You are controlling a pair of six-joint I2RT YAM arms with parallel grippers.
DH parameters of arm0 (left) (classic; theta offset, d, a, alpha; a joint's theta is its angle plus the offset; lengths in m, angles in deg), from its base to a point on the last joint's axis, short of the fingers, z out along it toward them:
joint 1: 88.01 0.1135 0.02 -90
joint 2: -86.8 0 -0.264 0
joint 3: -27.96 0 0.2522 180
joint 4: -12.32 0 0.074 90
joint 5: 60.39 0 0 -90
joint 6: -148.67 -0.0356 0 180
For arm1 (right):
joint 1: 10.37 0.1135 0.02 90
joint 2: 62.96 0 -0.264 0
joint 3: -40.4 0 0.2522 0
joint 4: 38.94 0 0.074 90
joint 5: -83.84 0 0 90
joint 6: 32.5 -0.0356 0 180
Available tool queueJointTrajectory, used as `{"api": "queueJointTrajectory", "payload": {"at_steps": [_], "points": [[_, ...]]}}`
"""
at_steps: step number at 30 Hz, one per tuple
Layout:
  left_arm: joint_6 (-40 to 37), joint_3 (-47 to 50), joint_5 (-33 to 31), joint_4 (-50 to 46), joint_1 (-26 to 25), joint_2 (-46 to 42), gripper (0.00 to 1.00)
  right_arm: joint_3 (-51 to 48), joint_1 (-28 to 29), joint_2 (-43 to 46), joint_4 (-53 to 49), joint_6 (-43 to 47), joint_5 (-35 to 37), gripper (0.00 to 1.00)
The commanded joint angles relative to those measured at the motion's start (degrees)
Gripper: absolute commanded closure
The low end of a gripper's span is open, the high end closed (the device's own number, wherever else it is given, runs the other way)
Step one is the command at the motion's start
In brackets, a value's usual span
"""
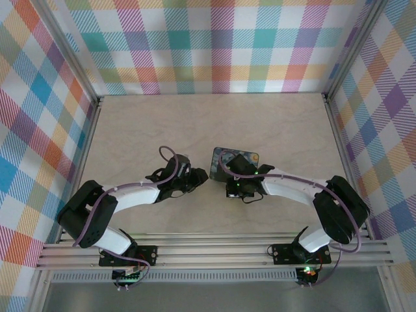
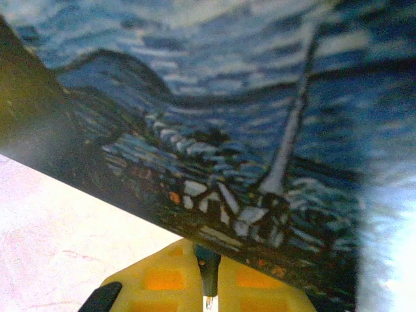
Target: Unlock a padlock with a key
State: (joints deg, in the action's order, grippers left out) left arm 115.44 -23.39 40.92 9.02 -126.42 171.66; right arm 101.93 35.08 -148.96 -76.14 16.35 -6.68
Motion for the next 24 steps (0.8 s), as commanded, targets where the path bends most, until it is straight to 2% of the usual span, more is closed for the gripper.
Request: {"api": "queueJointTrajectory", "payload": {"at_steps": [1,7,15,19,24], "points": [[-8.94,-7.13,-1.92,-8.20,0.36,-1.73,0.65,-0.46,-0.46,1.03,-5.87,1.87,-6.82,1.00],[-15.00,-13.55,-4.90,-17.42,0.52,-0.73,0.64,3.45,-4.06,0.89,-11.44,6.98,-12.35,1.00],[-16.66,-15.56,-2.98,-17.07,0.62,5.57,0.62,5.16,-4.85,-2.81,-11.95,9.24,-13.08,1.00],[-17.04,-15.68,-2.14,-16.70,0.60,7.35,0.62,5.29,-4.86,-2.87,-10.42,8.21,-12.10,0.94],[-16.90,-15.04,0.22,-14.62,0.61,8.47,0.61,5.76,-4.85,-1.81,-8.90,6.42,-10.35,0.82]]}}
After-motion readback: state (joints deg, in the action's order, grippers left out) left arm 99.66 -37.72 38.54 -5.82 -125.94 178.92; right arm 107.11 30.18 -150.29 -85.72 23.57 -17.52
